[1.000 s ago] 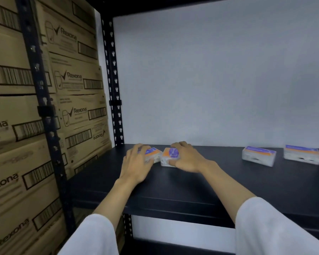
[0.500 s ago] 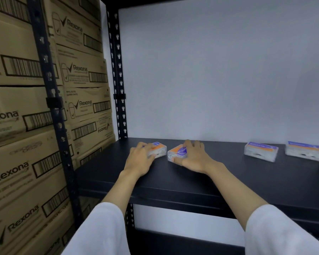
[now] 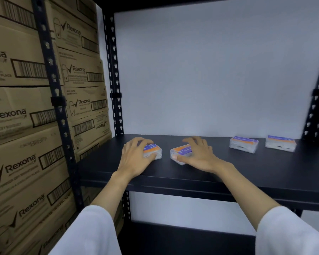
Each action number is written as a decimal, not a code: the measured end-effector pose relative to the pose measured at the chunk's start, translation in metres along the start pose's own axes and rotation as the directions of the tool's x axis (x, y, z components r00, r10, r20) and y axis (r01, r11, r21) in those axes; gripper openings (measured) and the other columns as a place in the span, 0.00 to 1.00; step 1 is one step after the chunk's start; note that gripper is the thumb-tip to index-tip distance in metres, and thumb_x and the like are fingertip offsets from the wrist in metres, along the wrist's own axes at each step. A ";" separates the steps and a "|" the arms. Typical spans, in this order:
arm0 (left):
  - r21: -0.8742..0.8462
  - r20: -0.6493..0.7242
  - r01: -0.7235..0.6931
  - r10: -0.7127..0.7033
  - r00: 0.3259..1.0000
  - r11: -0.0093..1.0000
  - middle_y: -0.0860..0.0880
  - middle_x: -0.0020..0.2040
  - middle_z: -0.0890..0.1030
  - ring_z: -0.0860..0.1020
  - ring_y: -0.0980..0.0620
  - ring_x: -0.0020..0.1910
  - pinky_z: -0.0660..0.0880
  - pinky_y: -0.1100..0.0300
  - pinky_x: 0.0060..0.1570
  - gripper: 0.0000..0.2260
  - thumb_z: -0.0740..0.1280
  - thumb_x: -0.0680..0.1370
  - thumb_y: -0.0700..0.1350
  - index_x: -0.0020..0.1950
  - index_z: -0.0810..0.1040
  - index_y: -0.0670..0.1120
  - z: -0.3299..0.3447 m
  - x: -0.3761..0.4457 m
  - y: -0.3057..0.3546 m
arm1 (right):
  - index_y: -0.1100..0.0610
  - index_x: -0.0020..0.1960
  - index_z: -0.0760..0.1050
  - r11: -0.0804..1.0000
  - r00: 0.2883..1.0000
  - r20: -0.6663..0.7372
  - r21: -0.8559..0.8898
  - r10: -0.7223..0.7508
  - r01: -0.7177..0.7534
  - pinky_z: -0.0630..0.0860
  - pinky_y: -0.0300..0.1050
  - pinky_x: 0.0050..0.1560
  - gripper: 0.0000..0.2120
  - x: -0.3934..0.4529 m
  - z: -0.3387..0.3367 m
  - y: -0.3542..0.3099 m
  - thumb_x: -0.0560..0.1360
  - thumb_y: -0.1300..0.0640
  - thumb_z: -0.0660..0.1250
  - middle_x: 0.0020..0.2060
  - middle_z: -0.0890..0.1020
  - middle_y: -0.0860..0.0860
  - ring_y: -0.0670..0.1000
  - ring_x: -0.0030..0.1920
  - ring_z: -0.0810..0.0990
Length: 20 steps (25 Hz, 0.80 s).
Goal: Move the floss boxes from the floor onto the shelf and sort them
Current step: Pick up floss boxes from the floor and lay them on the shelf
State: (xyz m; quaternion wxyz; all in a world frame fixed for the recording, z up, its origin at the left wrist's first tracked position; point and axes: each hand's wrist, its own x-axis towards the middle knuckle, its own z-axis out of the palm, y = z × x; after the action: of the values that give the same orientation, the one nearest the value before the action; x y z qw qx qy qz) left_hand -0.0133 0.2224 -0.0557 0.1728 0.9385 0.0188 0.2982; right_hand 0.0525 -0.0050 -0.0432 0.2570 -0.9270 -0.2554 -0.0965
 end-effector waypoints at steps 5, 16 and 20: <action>0.009 0.106 -0.023 0.022 0.994 1.000 0.53 0.74 0.64 0.61 0.50 0.73 0.54 0.52 0.72 0.20 0.64 0.76 0.58 0.68 0.71 0.60 0.002 0.005 -0.002 | 0.39 0.69 0.66 0.969 0.959 0.213 0.200 -0.187 0.145 0.56 0.49 0.75 0.29 0.010 -0.010 0.021 0.70 0.43 0.71 0.71 0.66 0.41 0.45 0.74 0.58; -0.018 0.192 0.032 -0.028 0.981 0.999 0.52 0.66 0.70 0.70 0.48 0.64 0.68 0.54 0.64 0.21 0.64 0.76 0.60 0.69 0.70 0.63 0.001 0.003 -0.002 | 0.32 0.64 0.69 0.976 0.975 0.117 0.128 -0.191 0.176 0.64 0.40 0.61 0.24 -0.006 -0.006 0.022 0.70 0.38 0.70 0.55 0.71 0.46 0.46 0.58 0.66; -0.078 0.132 0.056 -0.045 0.990 0.995 0.55 0.64 0.70 0.73 0.50 0.61 0.71 0.56 0.58 0.22 0.66 0.74 0.61 0.68 0.72 0.60 -0.009 -0.019 0.012 | 0.33 0.66 0.66 0.985 0.982 0.095 0.072 -0.162 0.155 0.66 0.44 0.61 0.24 -0.041 -0.017 0.025 0.72 0.38 0.67 0.51 0.72 0.46 0.48 0.55 0.64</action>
State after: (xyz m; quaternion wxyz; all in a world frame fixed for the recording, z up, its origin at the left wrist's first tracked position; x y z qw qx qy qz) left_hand -0.0349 0.2111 -0.0547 0.2194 0.9473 0.0193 0.2326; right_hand 0.0305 -0.0500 -0.0519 0.2647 -0.8988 -0.3440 -0.0616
